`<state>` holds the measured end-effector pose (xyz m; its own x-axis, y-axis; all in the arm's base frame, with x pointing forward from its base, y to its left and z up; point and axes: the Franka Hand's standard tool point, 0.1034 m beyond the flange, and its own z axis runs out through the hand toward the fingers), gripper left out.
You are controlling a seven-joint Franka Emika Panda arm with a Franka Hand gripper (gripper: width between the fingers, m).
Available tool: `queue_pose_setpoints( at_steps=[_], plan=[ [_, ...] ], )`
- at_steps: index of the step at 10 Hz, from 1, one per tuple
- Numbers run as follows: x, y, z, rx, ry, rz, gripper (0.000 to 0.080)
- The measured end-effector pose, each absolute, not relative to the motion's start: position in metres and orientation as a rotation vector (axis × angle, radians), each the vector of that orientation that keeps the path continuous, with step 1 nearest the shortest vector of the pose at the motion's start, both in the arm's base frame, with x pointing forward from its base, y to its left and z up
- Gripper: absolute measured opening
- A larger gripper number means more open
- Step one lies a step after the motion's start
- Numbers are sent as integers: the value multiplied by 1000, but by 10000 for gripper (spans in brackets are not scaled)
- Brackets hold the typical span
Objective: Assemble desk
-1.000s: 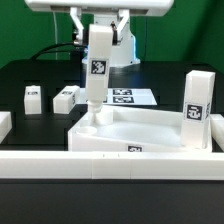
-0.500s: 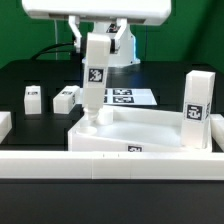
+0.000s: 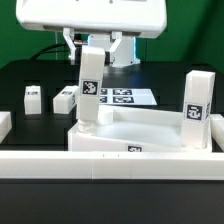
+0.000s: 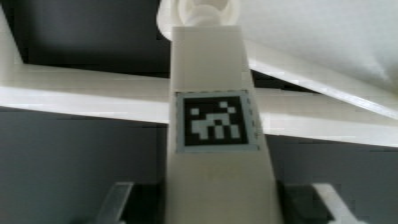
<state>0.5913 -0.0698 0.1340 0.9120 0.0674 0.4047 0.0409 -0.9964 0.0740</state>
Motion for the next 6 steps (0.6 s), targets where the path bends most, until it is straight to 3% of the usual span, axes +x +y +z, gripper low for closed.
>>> queue_pose_setpoints(
  at_steps=[6],
  plan=[
    [589,-68,131,3007,90,639,290]
  ],
)
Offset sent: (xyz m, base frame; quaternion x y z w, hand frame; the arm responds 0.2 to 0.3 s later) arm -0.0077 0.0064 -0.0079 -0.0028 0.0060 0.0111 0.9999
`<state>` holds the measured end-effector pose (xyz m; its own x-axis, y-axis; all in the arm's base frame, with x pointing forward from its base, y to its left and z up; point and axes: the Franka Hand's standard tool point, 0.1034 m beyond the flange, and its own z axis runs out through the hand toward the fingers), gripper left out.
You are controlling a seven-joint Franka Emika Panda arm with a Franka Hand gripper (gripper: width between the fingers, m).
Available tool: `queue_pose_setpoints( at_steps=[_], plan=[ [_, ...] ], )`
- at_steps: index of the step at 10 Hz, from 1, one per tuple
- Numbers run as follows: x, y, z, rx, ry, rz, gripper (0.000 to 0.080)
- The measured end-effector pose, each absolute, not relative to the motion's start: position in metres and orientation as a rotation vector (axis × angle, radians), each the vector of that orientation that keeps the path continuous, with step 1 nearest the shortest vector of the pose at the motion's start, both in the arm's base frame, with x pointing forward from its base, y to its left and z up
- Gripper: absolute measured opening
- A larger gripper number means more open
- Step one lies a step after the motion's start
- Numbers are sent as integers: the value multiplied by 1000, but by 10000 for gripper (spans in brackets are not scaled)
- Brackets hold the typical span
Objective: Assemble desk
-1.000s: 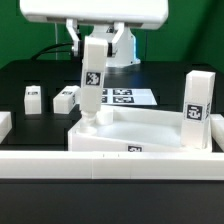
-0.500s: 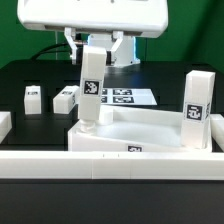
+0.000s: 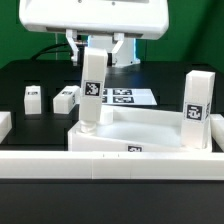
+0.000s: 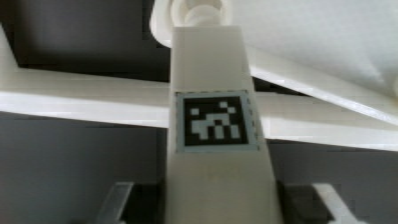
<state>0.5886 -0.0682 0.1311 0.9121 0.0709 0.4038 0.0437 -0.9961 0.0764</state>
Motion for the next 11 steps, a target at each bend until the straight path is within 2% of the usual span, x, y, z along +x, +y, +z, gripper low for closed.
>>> queue_pose_setpoints(
  at_steps=[8,11],
  plan=[
    [578,-70,118,3009,89,609,290],
    [581,-70,116,2965,93,682,290]
  ],
)
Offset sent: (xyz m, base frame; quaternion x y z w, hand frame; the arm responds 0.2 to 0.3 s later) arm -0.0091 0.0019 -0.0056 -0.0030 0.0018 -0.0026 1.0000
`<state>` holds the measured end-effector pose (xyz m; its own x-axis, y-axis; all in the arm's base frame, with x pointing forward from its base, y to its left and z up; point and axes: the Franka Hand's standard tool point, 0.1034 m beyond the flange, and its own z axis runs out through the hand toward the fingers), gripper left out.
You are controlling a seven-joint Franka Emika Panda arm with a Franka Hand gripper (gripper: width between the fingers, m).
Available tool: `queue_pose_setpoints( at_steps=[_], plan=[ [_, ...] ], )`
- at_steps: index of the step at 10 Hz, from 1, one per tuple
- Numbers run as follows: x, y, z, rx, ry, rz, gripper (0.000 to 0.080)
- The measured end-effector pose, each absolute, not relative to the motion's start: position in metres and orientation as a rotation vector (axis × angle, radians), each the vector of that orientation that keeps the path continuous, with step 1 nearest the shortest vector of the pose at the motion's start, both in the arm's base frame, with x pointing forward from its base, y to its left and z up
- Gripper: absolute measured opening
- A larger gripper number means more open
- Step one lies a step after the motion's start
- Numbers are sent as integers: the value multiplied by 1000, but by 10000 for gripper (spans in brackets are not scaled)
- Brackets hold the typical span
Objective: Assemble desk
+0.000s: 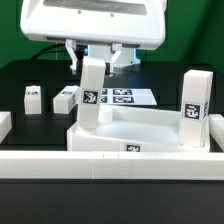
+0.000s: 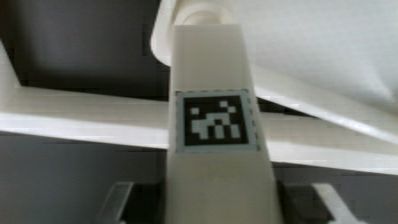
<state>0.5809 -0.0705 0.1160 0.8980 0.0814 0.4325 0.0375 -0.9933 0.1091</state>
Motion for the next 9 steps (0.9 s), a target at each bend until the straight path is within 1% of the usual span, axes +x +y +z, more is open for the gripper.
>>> queue_pose_setpoints(
  at_steps=[4,5,6,7,8,9],
  plan=[
    [583,-70,116,2941,97,723,290],
    [583,-70,116,2941,97,723,347],
    [583,-70,116,2941,97,723,532],
    [583,-70,116,2942,97,721,532],
    [585,-69,118,2949,98,714,625],
    [586,-69,120,2949,98,717,642]
  ],
)
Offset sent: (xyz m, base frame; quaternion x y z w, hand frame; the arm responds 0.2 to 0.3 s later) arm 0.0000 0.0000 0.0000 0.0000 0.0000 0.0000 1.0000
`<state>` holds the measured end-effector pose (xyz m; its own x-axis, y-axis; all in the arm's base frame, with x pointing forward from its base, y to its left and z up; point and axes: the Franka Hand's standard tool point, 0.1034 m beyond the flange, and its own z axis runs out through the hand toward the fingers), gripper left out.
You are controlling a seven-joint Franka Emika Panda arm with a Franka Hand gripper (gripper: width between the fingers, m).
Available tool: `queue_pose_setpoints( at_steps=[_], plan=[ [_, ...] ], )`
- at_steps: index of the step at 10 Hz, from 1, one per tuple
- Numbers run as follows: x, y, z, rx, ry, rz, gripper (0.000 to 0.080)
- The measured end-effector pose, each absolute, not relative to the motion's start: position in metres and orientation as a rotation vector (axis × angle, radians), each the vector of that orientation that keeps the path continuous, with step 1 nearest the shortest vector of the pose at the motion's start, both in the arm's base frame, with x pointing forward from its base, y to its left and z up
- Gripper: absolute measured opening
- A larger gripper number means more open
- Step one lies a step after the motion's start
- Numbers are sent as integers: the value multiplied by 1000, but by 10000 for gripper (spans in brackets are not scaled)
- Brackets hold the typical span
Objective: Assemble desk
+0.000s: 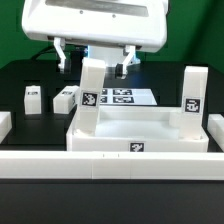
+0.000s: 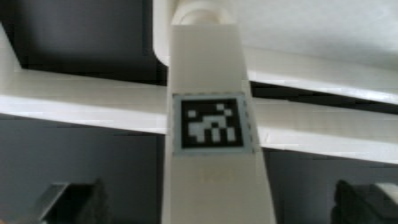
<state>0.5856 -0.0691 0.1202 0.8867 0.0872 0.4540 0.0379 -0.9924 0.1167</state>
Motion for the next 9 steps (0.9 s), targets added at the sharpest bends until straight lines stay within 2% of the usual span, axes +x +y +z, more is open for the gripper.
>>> queue_pose_setpoints(
  at_steps=[2,5,7,9],
  plan=[
    [585,-71,125,2958,95,706,648],
    [594,-73,142,3004,82,656,649],
    [593,-72,140,3008,84,646,649],
    [589,-63,133,3093,45,499,649]
  ],
)
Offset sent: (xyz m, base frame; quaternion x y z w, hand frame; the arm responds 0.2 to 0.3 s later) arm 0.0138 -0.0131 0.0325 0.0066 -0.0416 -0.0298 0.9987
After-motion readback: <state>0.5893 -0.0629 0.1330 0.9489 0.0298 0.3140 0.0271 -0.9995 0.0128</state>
